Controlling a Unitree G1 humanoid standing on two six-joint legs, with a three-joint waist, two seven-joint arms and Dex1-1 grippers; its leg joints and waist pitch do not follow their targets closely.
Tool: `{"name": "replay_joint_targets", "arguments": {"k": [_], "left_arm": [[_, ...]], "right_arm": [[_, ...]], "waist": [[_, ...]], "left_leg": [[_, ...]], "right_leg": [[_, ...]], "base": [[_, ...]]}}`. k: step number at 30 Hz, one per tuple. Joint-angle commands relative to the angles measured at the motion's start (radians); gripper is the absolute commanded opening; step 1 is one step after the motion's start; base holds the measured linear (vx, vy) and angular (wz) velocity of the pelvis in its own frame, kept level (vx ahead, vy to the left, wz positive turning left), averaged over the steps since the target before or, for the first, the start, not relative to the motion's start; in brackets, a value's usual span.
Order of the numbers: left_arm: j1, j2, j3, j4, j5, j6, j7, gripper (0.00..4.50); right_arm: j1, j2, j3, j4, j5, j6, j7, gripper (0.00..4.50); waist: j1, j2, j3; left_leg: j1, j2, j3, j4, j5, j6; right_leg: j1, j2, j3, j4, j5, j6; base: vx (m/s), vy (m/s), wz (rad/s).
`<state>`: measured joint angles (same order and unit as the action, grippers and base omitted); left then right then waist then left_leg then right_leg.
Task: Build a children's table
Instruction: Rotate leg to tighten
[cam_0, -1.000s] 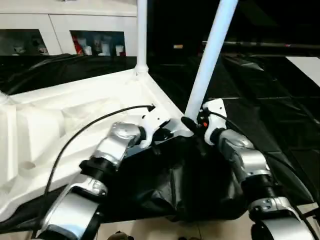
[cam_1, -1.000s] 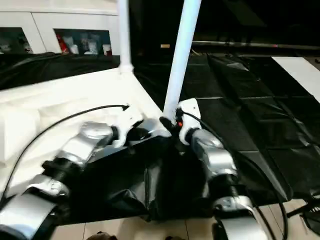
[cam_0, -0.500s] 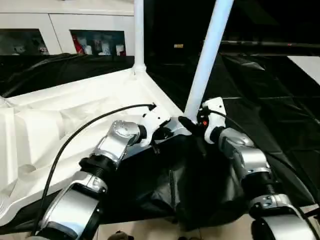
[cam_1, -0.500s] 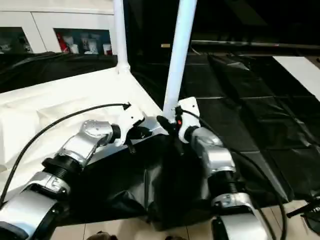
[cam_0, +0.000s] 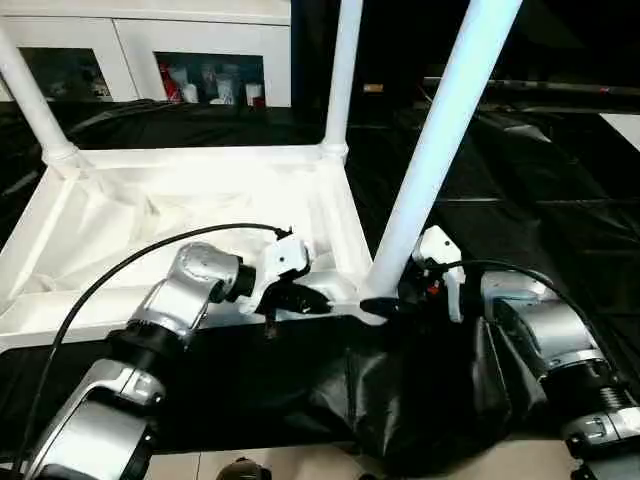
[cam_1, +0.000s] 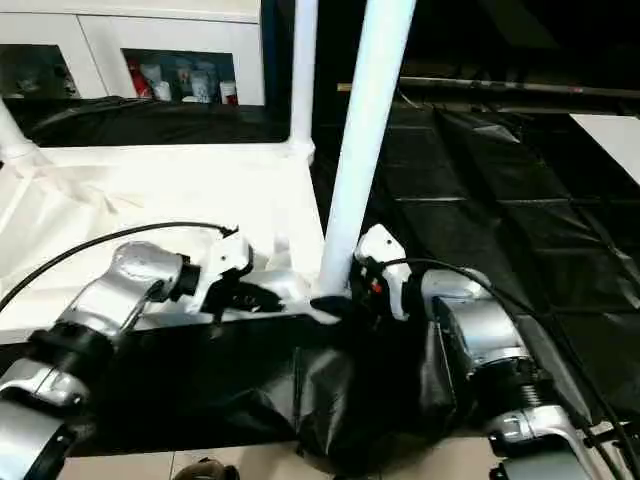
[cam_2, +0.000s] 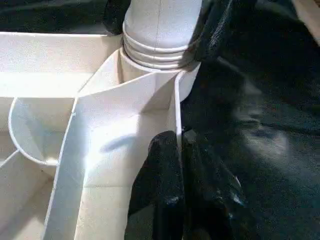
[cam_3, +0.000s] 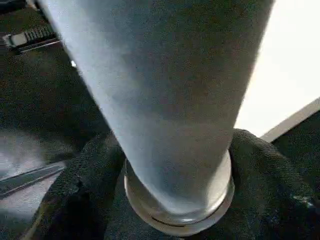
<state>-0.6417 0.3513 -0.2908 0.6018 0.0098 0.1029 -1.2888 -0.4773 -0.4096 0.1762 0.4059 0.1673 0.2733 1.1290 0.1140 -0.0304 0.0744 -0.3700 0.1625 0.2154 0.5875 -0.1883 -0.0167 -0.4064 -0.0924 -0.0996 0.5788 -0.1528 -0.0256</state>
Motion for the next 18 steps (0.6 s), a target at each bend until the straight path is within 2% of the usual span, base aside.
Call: {"name": "replay_joint_targets", "arguments": {"k": [1,5,8,15,18], "left_arm": [[-0.006,-0.006,0.001,-0.037,-0.028,0.004,-0.008,0.0],[-0.007,-0.009,0.001,-0.04,-0.029,0.007,-0.008,0.0],[-0.008,-0.012,0.002,-0.04,-0.029,0.009,-0.007,0.0],[-0.011,-0.017,0.004,-0.036,-0.025,0.01,0.006,0.0],[-0.016,-0.028,0.011,-0.017,-0.01,0.011,0.056,0.0]], "right_arm": [[0.005,-0.004,0.022,-0.022,0.02,0.005,0.038,3.03],[0.006,0.0,0.021,-0.026,0.027,0.006,0.048,2.73],[0.007,0.0,0.017,-0.033,0.034,0.013,0.056,2.67],[0.019,0.001,0.016,-0.038,0.031,0.012,0.055,2.64],[0.017,0.02,0.005,-0.011,0.01,-0.005,-0.017,2.64]], "waist": [[0.001,-0.002,-0.066],[0.0,-0.001,-0.069],[0.001,0.0,-0.07],[0.002,-0.001,-0.071],[0.002,-0.003,-0.072]], "left_leg": [[0.023,0.089,-0.043,-0.076,-0.22,0.017],[0.022,0.088,-0.043,-0.075,-0.198,0.017],[0.022,0.088,-0.041,-0.073,-0.183,0.025],[0.021,0.087,-0.041,-0.072,-0.181,0.025],[0.021,0.087,-0.042,-0.071,-0.181,0.022]], "right_leg": [[0.046,-0.094,0.066,-0.063,-0.322,-0.206],[0.047,-0.092,0.065,-0.058,-0.282,-0.211],[0.048,-0.091,0.065,-0.055,-0.252,-0.223],[0.049,-0.091,0.065,-0.055,-0.258,-0.221],[0.049,-0.093,0.065,-0.056,-0.275,-0.215]], "base": [[0.0,0.0,0.0],[0.0,0.0,0.0],[0.0,0.0,0.0],[0.0,0.0,0.0],[0.0,0.0,0.0]]}}
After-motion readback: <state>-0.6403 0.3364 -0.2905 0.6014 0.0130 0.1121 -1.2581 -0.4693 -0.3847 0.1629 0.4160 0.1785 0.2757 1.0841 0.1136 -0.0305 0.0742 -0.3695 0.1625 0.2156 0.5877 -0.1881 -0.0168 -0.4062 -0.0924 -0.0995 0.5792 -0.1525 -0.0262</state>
